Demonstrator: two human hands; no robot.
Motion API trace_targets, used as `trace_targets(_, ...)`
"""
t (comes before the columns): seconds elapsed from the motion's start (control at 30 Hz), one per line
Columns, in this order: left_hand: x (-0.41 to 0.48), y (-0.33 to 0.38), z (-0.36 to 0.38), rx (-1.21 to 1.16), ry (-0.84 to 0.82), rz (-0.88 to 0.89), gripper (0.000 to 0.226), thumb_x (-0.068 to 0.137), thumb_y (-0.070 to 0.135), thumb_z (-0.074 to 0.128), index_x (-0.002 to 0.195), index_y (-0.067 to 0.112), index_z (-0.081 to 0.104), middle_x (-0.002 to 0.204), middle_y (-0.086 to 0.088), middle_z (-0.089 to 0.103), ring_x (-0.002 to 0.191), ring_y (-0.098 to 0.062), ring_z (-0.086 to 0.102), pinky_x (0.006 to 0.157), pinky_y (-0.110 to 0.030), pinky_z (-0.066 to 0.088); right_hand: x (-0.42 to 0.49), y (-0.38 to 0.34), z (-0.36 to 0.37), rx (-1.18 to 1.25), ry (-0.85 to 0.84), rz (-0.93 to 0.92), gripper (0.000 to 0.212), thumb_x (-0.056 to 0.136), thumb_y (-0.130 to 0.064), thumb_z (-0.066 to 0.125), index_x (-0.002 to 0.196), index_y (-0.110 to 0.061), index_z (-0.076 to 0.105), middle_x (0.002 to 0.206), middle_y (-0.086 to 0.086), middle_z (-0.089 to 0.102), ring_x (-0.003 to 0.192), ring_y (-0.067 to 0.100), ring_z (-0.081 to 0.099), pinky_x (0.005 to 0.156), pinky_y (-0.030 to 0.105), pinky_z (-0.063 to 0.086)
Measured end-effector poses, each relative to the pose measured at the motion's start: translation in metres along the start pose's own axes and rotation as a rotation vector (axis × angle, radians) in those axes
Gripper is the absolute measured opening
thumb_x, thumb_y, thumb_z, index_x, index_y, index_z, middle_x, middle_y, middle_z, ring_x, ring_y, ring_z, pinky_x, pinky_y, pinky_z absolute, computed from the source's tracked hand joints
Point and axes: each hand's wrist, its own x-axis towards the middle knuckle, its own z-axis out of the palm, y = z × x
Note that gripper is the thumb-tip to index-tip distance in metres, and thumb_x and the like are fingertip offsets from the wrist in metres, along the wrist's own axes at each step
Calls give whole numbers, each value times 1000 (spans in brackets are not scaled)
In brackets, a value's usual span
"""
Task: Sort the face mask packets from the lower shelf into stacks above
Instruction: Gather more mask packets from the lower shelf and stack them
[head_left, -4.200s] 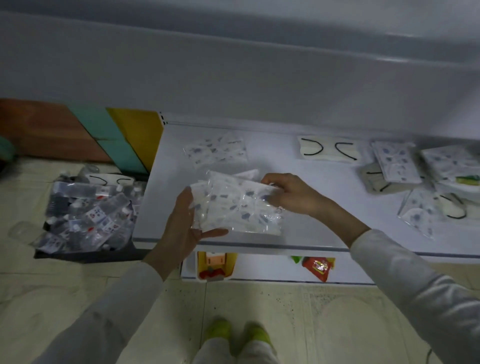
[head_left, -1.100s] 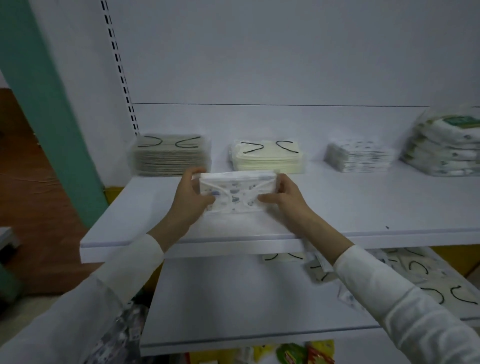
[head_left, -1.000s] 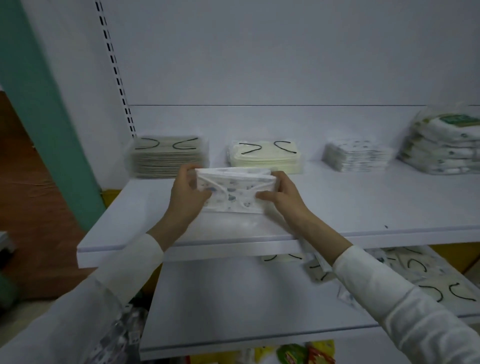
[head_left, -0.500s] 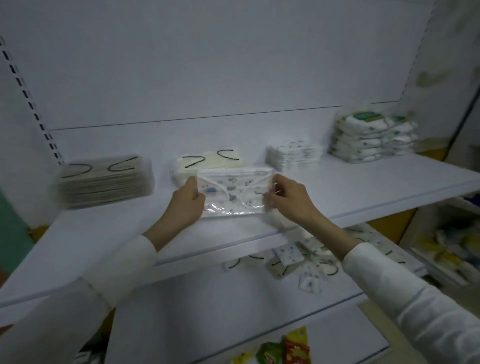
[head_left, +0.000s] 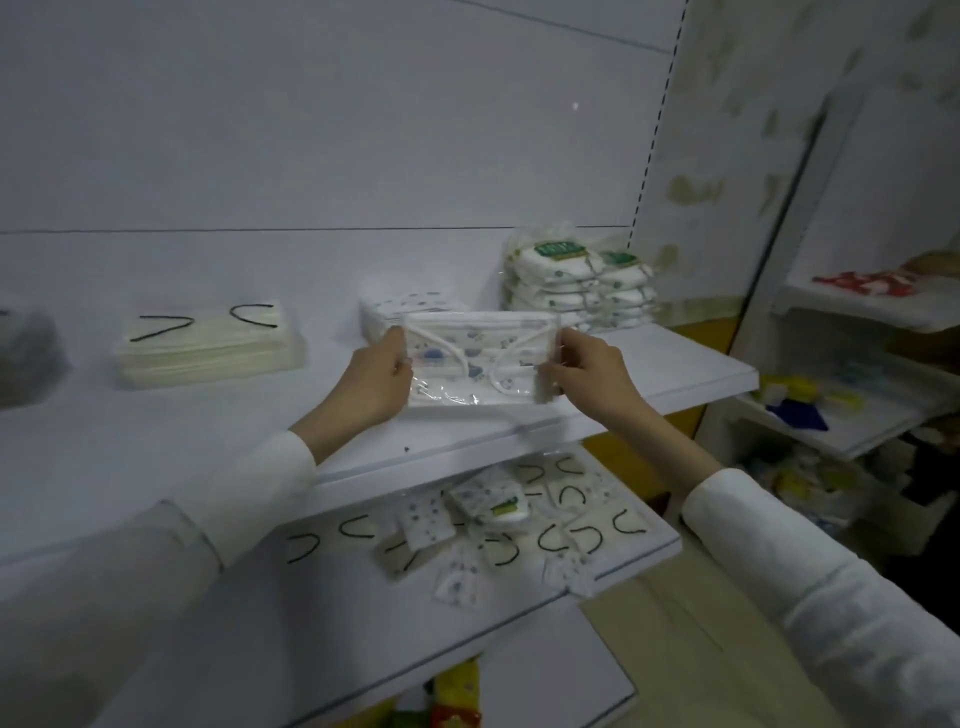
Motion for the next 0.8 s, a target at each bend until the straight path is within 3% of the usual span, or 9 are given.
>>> trace_targets(0.07, 11, 6, 12, 3, 39, -28, 9, 94, 7, 42, 91, 1, 48, 89, -25, 61, 83, -37, 60, 72, -38, 47, 12, 15, -6, 5, -13, 10, 11, 87, -8, 58, 77, -14, 57, 80, 6, 64, 74, 22, 62, 60, 23, 49)
trace_targets(0.13, 23, 8, 19, -5, 97, -67, 12, 91, 5, 46, 90, 0, 58, 90, -23, 65, 82, -35, 64, 76, -37, 51, 31, 26, -5, 24, -27, 25, 2, 83, -6, 59, 82, -7, 60, 85, 13, 67, 77, 27, 63, 68, 34, 53)
trace_targets(0.3, 69, -10, 20, -172, 216, -184, 10, 87, 4, 59, 86, -3, 67, 84, -21, 70, 72, -27, 70, 75, -40, 58, 95, 33, 17, 41, -33, 11, 8, 78, -7, 61, 84, -3, 59, 86, 19, 67, 83, 37, 64, 75, 46, 55)
trace_targets(0.37, 95, -21, 13, -213, 290, -202, 9, 85, 7, 64, 88, -1, 68, 79, -14, 69, 72, -24, 70, 74, -36, 59, 127, 29, 29, 60, -33, -8, 20, 80, -7, 63, 99, -1, 60, 91, 17, 67, 83, 32, 64, 76, 42, 55)
trace_targets(0.5, 146, -39, -4, -297, 387, -278, 10, 84, 7, 68, 93, 3, 70, 87, -11, 68, 61, -14, 64, 53, -13, 54, 200, 17, 58, 185, -64, 28, 36, 81, -8, 65, 116, -5, 56, 94, 6, 62, 85, 21, 60, 75, 33, 53)
trace_targets(0.6, 178, -53, -10, -273, 408, -307, 13, 83, 6, 69, 95, 0, 71, 88, -12, 70, 61, -14, 66, 56, -15, 56, 248, 13, 80, 172, -89, 50, 42, 80, -12, 66, 120, -9, 55, 102, 7, 67, 93, 24, 64, 85, 37, 54)
trace_targets(0.73, 208, -71, -10, -267, 462, -399, 24, 78, 0, 71, 102, -1, 66, 90, -19, 65, 44, -14, 61, 46, -14, 52, 280, 17, 104, 117, -120, -21, 44, 85, -13, 61, 126, -15, 45, 104, 11, 66, 93, 25, 64, 62, 17, 47)
trace_targets(0.8, 215, -77, -6, -248, 445, -423, 18, 75, -6, 69, 92, 2, 66, 87, -21, 62, 45, -20, 59, 42, -15, 50, 290, 22, 116, 70, -159, -38, 33, 85, -13, 60, 117, -16, 56, 107, 13, 66, 97, 29, 64, 76, 26, 53)
